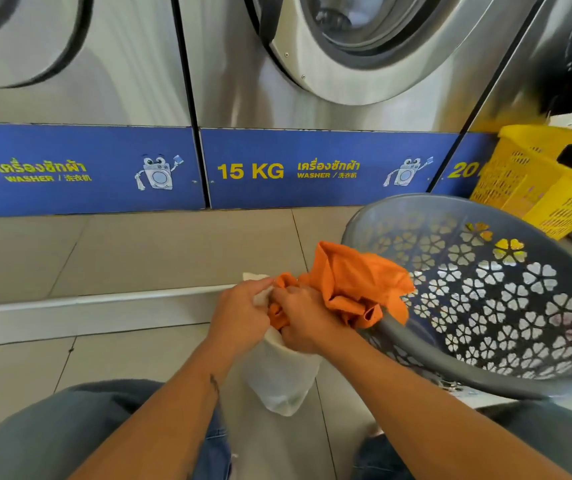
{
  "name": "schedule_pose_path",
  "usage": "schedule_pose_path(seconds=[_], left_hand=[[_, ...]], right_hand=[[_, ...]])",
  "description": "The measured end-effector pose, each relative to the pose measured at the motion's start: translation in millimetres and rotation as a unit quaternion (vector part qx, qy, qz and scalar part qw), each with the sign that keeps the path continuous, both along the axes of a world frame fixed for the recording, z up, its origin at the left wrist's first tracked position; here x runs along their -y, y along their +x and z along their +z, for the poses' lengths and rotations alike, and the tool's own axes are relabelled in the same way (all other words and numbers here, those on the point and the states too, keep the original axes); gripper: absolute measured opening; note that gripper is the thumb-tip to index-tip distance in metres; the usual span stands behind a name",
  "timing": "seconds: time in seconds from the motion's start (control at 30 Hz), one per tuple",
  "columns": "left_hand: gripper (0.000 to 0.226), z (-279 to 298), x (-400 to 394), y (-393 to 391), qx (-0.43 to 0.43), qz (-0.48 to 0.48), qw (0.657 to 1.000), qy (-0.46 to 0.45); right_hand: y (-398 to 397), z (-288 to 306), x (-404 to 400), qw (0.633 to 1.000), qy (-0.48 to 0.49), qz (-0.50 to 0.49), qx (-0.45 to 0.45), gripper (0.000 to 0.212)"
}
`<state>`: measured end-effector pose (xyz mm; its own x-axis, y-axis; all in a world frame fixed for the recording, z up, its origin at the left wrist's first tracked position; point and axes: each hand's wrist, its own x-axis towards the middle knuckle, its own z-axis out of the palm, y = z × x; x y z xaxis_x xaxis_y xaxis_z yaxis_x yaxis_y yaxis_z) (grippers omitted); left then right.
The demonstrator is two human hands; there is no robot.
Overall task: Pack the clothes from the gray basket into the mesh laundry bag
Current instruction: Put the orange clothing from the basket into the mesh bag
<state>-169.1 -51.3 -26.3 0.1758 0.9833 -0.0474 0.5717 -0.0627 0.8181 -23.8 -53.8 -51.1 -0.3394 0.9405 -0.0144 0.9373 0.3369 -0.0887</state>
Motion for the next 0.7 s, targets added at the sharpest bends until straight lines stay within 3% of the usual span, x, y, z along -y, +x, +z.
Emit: schedule_pose_path(seconds=[0.07, 0.17, 0.2, 0.3, 0.47, 0.6, 0.7], left_hand=[[0.038, -2.2, -3.0, -0.4, 0.012, 0.007, 1.0, 0.005], [0.039, -6.1, -8.5, -1.5, -0.014, 0.002, 1.0, 0.001], [0.043, -6.9, -10.0, -1.5, -0.02, -0.001, 1.0, -0.006], [0.05, -8.8, -10.0, -1.5, -0.053, -0.022, 0.998, -0.009], [0.051, -13.3, -10.7, -4.5, -0.073, -0.004, 0.997, -0.016], [0.05, -7.7, -7.8, -2.2, -0.104, -0.016, 0.994, -0.001], [0.052, -4.6, -4.3, -2.4, -0.113, -0.014, 0.993, -0.005]], right_hand=[[-4.1, -2.6, -5.4, 0.997, -0.063, -0.001, -0.034, 0.032], [-5.2, -19.4, -9.4, 0.995, -0.043, -0.008, -0.091, 0.031], [-3.1, -29.7, -9.2, 0.989, -0.082, -0.008, -0.126, 0.028], [2.0, -37.9, -6.4, 0.972, -0.21, -0.031, -0.097, 0.012], [-3.0, -38.0, -2.6, 0.946, -0.281, -0.041, -0.154, 0.033], [2.6, -13.0, 2.0, 0.96, -0.166, -0.04, -0.22, 0.036], [11.8, 1.9, 4.3, 0.965, -0.021, -0.152, -0.213, 0.04]])
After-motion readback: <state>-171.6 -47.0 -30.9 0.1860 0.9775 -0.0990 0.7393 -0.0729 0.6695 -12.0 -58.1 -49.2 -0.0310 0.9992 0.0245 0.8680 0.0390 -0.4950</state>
